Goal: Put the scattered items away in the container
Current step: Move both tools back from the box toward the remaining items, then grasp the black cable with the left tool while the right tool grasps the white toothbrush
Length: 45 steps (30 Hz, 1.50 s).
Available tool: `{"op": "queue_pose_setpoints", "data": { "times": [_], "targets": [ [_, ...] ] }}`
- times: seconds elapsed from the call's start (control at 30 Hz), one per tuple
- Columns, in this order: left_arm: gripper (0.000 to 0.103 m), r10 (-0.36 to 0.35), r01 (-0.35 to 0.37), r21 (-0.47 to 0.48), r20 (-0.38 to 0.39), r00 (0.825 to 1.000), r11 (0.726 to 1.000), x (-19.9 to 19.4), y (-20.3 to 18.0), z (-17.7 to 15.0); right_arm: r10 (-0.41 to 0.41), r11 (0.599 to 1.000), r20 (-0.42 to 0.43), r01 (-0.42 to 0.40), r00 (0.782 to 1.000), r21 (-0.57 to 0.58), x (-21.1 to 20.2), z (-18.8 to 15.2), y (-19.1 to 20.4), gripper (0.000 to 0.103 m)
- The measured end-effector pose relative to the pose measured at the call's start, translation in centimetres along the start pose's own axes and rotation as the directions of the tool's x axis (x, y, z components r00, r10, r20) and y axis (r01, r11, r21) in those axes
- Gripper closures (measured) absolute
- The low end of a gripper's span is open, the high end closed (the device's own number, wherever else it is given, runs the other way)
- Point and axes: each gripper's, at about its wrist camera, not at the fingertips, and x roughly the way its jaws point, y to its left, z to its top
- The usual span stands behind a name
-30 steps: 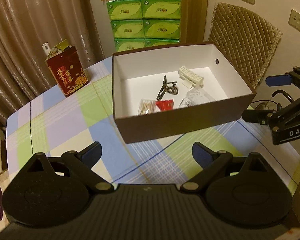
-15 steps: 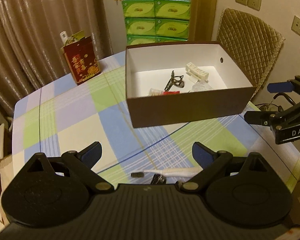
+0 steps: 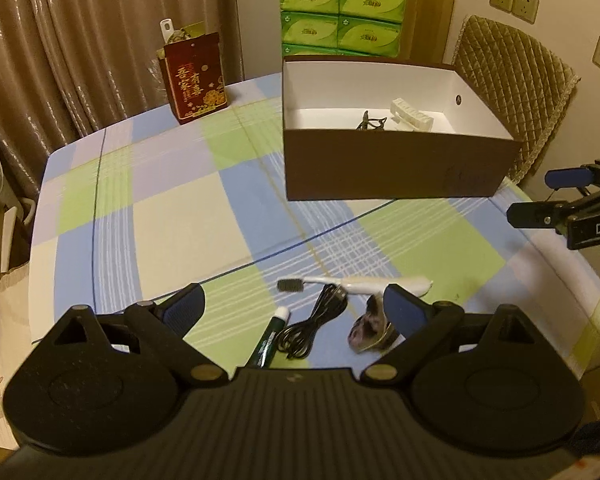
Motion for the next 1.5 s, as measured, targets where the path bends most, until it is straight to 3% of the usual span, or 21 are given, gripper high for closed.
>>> {"op": "queue_pose_setpoints", "data": {
  "times": [0.33,0.5,0.9,1.2,1.5],
  "targets": [
    [0.013,-0.004,0.004,0.024,-0.014,1.0,1.0,0.5,0.7,-3.3,0.034,0.999,-0.047,-0.035,0.998,-0.024,1.8,-2.4,0.6,0.002],
    [0.022,-0.005,0.006,0.034,-0.037,0.999,0.999,1.4,0.8,-4.7,0.051,0.997,-0.086,-0.056,0.995,-0.055,3.2,-3.6,1.1,0.002],
    [0.029,-0.017,0.019,0.023,-0.091,0.996,1.0,4.0,1.7,-6.3,0.106,0.98,-0.148,-0.128,0.983,-0.15,6.2,-5.5,1.6,0.003],
    [0.033,-0.027,0.029,0.013,-0.115,0.993,0.999,5.7,2.1,-6.3,0.125,0.942,-0.181,-0.174,0.975,-0.288,8.8,-5.9,2.4,0.034],
    [0.035,-0.04,0.042,0.01,-0.153,0.987,0.999,7.8,2.3,-6.0,0.162,0.887,-0.199,-0.231,0.967,-0.401,11.9,-5.7,2.9,0.053]
  ]
}}
